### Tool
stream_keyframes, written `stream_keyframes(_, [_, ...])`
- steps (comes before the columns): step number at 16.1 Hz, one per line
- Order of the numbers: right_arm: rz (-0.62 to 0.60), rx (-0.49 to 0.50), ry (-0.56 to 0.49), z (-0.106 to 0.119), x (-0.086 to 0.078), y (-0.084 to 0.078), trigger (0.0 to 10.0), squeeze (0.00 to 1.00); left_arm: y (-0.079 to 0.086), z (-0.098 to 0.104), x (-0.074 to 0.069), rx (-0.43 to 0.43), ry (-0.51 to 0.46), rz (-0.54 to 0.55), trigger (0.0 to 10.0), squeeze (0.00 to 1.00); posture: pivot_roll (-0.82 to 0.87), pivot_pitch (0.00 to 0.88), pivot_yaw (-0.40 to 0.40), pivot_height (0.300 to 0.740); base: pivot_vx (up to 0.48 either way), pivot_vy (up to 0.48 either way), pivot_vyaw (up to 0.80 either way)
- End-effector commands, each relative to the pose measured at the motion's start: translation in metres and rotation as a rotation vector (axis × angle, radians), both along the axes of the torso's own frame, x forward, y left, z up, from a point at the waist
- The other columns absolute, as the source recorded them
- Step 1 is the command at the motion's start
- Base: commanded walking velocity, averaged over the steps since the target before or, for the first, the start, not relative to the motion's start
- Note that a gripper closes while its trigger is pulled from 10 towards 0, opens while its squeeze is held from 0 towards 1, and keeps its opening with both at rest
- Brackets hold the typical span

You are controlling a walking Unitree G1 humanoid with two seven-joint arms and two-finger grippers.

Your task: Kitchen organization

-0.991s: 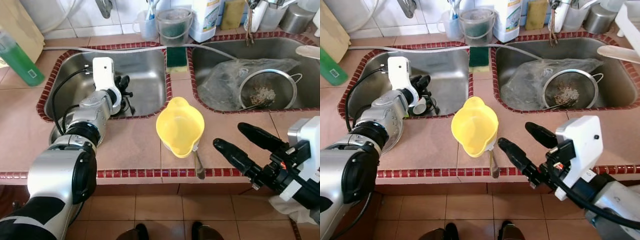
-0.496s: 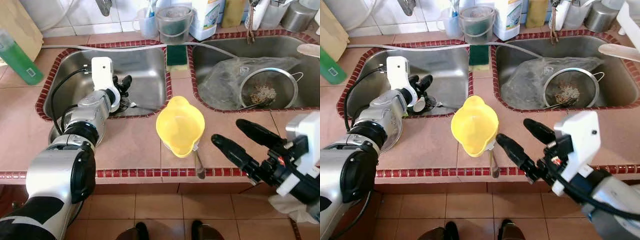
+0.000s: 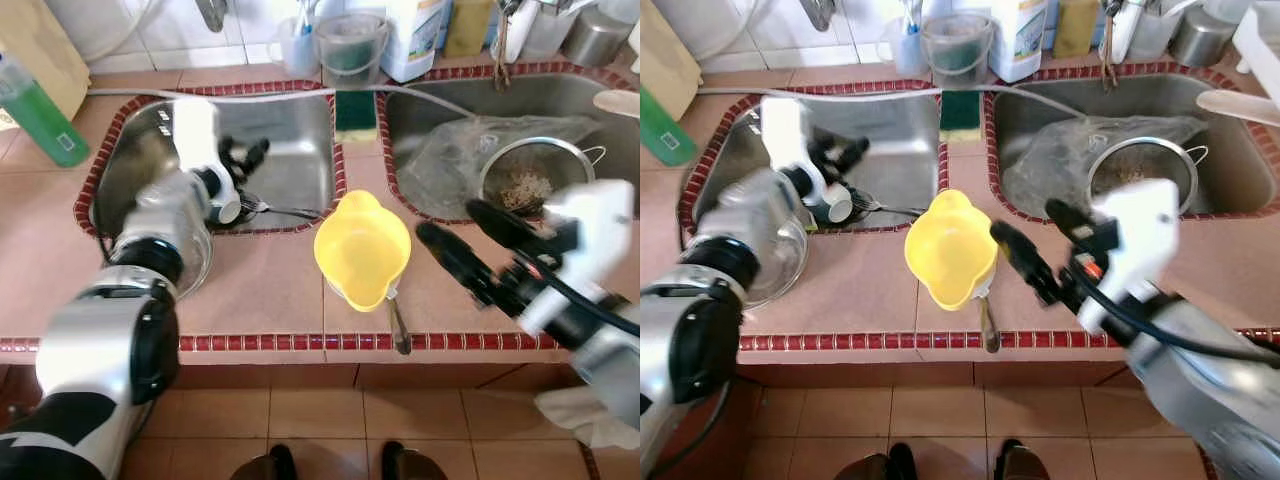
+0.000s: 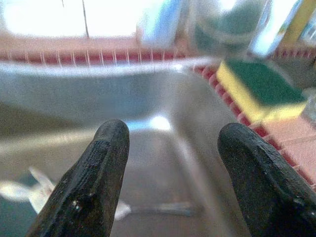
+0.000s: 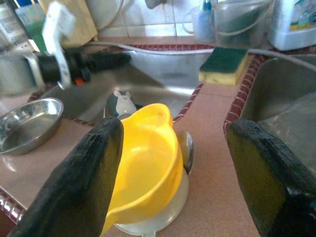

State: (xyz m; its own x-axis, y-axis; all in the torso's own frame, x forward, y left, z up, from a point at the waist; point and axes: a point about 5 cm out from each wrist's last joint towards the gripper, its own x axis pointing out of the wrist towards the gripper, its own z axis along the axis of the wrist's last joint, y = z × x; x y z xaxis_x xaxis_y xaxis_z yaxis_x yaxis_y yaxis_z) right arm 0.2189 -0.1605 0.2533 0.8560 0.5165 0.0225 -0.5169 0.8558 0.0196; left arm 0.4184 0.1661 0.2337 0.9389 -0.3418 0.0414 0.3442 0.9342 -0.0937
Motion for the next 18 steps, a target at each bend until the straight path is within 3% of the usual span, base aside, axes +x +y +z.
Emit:
stream_keyframes(1, [0.008, 0.014, -0.014, -0.001, 0.005, 0.007, 10.0, 0.0, 0.015, 0.007, -0.004, 0.006, -0.055, -0.022, 10.0, 0.0, -0.21, 0.162, 0.075, 0.74, 0.0, 0.0, 0.0])
stream_keyframes(3, [-0.006, 0.034, -0.024, 0.0, 0.012, 0.011, 10.0, 0.0, 0.023, 0.009, -0.009, 0.051, -0.092, -0.074, 10.0, 0.0, -0.2, 0.149, 0.067, 0.74, 0.0, 0.0, 0.0])
stream_keyframes(7, [-0.034, -0.001, -0.036, -0.008, 0.025, 0.016, 10.0, 0.0, 0.037, 0.011, -0.04, 0.114, -0.171, -0.216, 10.0, 0.0, -0.17, 0.118, 0.043, 0.74, 0.0, 0.0, 0.0])
stream_keyframes(8, [-0.045, -0.007, -0.03, -0.01, 0.03, 0.014, 10.0, 0.0, 0.042, 0.011, -0.047, 0.093, -0.195, -0.215, 10.0, 0.0, -0.16, 0.107, 0.035, 0.74, 0.0, 0.0, 0.0])
stream_keyframes(9, [-0.062, -0.025, -0.038, -0.01, 0.034, 0.013, 10.0, 0.0, 0.046, 0.008, -0.05, 0.052, -0.173, -0.208, 10.0, 0.0, -0.16, 0.1, 0.027, 0.74, 0.0, 0.0, 0.0])
stream_keyframes(10, [-0.104, -0.053, -0.055, -0.011, 0.044, 0.011, 10.0, 0.0, 0.048, -0.001, -0.063, 0.059, -0.142, -0.211, 10.0, 0.0, -0.14, 0.081, 0.013, 0.74, 0.0, 0.0, 0.0])
stream_keyframes(11, [-0.117, -0.062, -0.058, -0.012, 0.047, 0.011, 10.0, 0.0, 0.046, -0.003, -0.066, 0.063, -0.134, -0.209, 10.0, 0.0, -0.14, 0.075, 0.008, 0.74, 0.0, 0.0, 0.0])
stream_keyframes(13, [-0.167, -0.077, -0.042, -0.016, 0.058, 0.01, 10.0, 0.0, 0.033, -0.01, -0.089, 0.134, -0.17, -0.247, 10.0, 0.0, -0.11, 0.063, -0.007, 0.74, 0.0, 0.0, 0.0])
stream_keyframes(16, [-0.225, -0.078, -0.025, -0.022, 0.071, 0.004, 10.0, 0.0, 0.016, -0.014, -0.11, 0.181, -0.172, -0.293, 10.0, 0.0, -0.09, 0.058, -0.021, 0.74, 0.0, 0.0, 0.0])
stream_keyframes(18, [-0.3, -0.038, 0.021, -0.029, 0.086, -0.002, 10.0, 0.0, -0.003, -0.013, -0.126, 0.238, -0.188, -0.363, 10.0, 0.0, -0.07, 0.057, -0.031, 0.74, 0.0, 0.0, 0.0])
